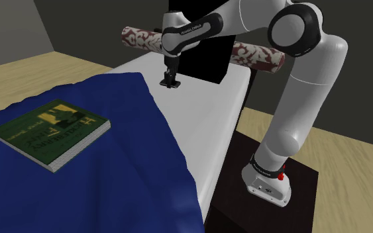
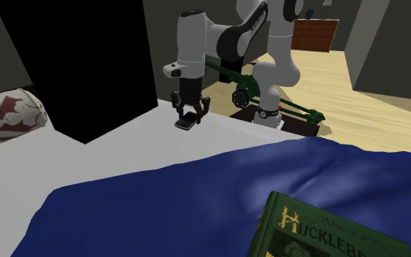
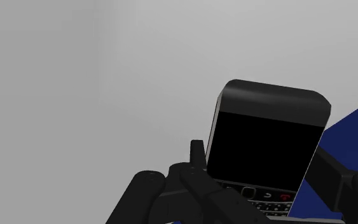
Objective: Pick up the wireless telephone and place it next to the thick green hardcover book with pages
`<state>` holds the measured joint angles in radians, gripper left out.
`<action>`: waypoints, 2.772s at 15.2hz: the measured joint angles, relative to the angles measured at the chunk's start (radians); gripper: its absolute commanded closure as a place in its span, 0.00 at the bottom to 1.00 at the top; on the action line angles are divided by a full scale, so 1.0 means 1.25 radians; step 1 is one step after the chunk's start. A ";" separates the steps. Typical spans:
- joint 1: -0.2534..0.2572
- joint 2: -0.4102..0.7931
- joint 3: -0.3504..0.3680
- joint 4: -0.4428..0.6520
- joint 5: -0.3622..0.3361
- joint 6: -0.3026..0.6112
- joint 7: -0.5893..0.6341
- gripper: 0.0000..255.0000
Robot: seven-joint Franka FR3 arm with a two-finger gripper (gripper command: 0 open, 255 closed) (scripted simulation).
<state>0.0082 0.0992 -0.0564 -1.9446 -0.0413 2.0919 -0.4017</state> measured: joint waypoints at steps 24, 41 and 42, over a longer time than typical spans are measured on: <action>0.201 0.032 0.165 0.087 -0.037 -0.076 0.375 1.00; 0.415 0.315 0.249 0.488 -0.118 -0.223 0.659 1.00; 0.429 0.334 0.251 0.516 -0.122 -0.234 0.672 1.00</action>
<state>0.5445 0.5165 0.2569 -1.2990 -0.1943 1.7997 0.4379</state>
